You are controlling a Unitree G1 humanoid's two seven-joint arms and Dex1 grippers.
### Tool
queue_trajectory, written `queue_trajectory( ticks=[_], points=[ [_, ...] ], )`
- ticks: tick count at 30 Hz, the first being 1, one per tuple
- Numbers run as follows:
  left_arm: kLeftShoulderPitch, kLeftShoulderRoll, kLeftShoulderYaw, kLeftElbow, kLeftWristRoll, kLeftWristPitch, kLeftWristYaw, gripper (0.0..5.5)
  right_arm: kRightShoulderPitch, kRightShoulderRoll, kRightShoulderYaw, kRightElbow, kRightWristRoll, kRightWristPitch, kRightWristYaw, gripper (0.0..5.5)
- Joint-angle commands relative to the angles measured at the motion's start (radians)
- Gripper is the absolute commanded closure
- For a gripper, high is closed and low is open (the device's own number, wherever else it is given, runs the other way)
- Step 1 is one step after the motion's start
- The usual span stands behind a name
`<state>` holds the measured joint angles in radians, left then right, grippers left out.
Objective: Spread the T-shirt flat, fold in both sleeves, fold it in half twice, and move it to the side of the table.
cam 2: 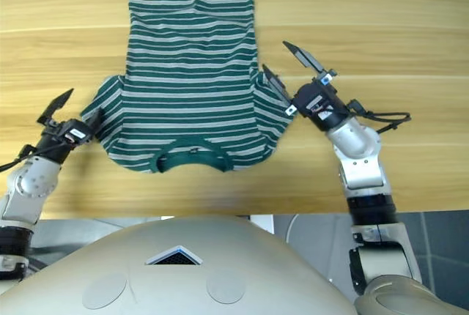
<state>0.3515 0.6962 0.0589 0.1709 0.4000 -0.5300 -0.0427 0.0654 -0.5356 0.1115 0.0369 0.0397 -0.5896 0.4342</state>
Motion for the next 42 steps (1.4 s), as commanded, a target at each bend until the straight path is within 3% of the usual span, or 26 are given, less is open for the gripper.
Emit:
queue_trajectory(
  ticks=[1,7,13,21,36,42],
  points=[
    [0.034,0.000,0.121,-0.144,-0.024,0.033,0.033,2.06,-0.051,0.036,0.007,0.043,-0.046,0.002,-0.006,3.12],
    [0.239,0.032,0.234,-0.291,0.072,0.084,-0.015,2.06,-0.125,0.071,0.027,0.147,-0.111,-0.015,-0.006,3.12],
    [0.378,0.125,0.062,-0.295,0.197,0.065,-0.233,2.06,-0.166,0.086,0.026,0.206,-0.148,-0.041,-0.017,3.12],
    [0.229,0.142,-0.020,-0.120,0.255,0.163,-0.231,2.06,-0.127,0.092,0.006,0.214,-0.151,-0.068,-0.044,3.12],
    [-0.002,0.128,-0.171,0.122,0.267,0.116,-0.115,2.06,-0.118,0.103,0.002,0.255,-0.161,-0.090,-0.081,3.12],
    [-0.014,0.137,-0.205,0.141,0.247,0.107,-0.105,3.12,-0.111,0.100,-0.003,0.247,-0.151,-0.087,-0.085,3.12]
  ],
)
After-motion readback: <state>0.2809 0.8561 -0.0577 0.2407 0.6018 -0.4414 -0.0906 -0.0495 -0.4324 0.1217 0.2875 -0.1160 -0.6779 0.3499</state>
